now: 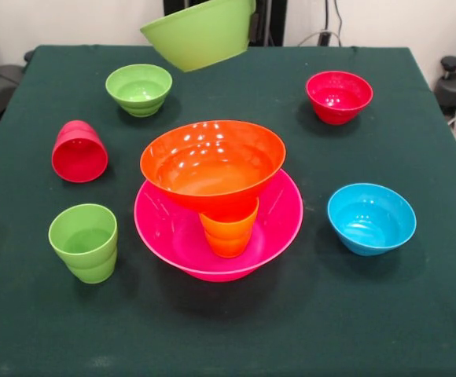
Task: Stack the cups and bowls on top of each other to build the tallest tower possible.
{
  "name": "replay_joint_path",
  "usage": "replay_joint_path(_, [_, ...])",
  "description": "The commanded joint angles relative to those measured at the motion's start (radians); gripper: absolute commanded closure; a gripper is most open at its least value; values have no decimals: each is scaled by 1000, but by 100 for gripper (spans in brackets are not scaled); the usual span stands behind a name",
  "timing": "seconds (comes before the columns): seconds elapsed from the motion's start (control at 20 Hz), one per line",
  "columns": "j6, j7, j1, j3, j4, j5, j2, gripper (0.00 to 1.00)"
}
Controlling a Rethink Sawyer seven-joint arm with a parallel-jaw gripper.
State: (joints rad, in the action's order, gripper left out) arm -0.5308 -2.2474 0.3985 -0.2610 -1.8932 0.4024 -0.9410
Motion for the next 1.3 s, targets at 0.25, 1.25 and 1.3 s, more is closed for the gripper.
replay_joint_path(0.25, [-183,45,-35,-54,141,-32,47,100])
replay_joint_path(1.25, [-256,48,-67,-55,356,-45,181,100])
replay_joint_path(1.3, [-271,46,-71,-54,375,-49,191,100])
